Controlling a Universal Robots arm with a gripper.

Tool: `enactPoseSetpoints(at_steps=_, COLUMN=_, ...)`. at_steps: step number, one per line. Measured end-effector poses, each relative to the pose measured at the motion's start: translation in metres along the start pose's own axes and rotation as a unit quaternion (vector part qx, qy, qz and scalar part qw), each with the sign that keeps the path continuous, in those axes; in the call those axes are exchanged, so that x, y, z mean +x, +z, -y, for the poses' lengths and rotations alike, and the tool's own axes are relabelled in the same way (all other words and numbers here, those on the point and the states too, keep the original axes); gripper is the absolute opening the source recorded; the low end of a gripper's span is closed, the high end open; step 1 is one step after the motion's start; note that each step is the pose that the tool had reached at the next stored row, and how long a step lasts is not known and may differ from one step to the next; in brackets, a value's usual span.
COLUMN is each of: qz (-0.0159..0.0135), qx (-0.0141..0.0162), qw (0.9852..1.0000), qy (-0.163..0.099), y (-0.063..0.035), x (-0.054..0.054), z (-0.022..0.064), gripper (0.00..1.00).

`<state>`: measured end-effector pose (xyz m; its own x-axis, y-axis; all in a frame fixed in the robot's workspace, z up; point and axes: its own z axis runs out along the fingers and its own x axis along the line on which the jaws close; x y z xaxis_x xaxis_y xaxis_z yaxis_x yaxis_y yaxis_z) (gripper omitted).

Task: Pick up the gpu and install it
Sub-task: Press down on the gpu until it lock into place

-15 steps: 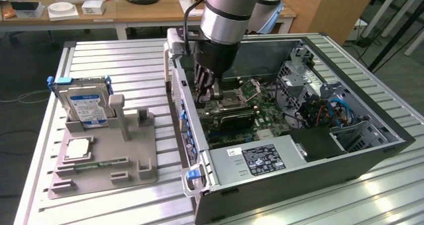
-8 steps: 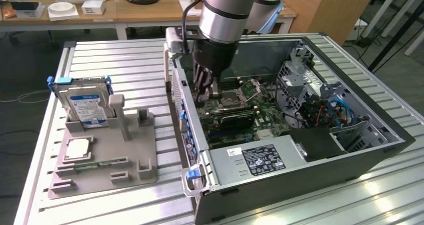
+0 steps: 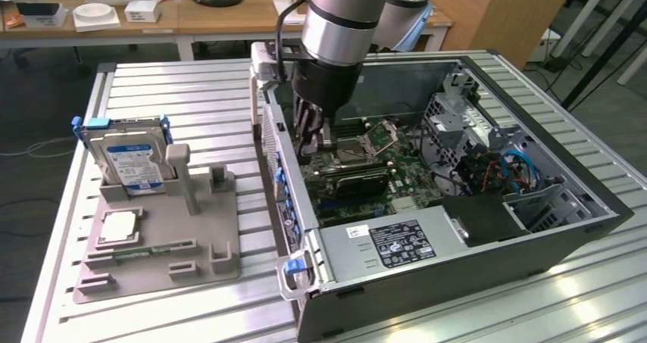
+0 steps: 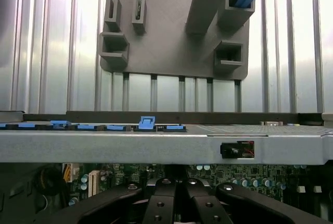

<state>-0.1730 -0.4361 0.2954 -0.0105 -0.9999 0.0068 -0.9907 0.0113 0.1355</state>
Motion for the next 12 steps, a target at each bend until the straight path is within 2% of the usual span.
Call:
enactPoseSetpoints(at_steps=3, qz=-0.0013, qx=0.0000, qw=1.0000, qy=0.000, y=0.0000, x=0.0000, z=0.0000, gripper=0.11)
enactPoseSetpoints(at_steps=12, qz=-0.0014, qx=0.0000, qw=1.0000, qy=0.000, y=0.0005, x=0.0000, z=-0.0034, gripper=0.11)
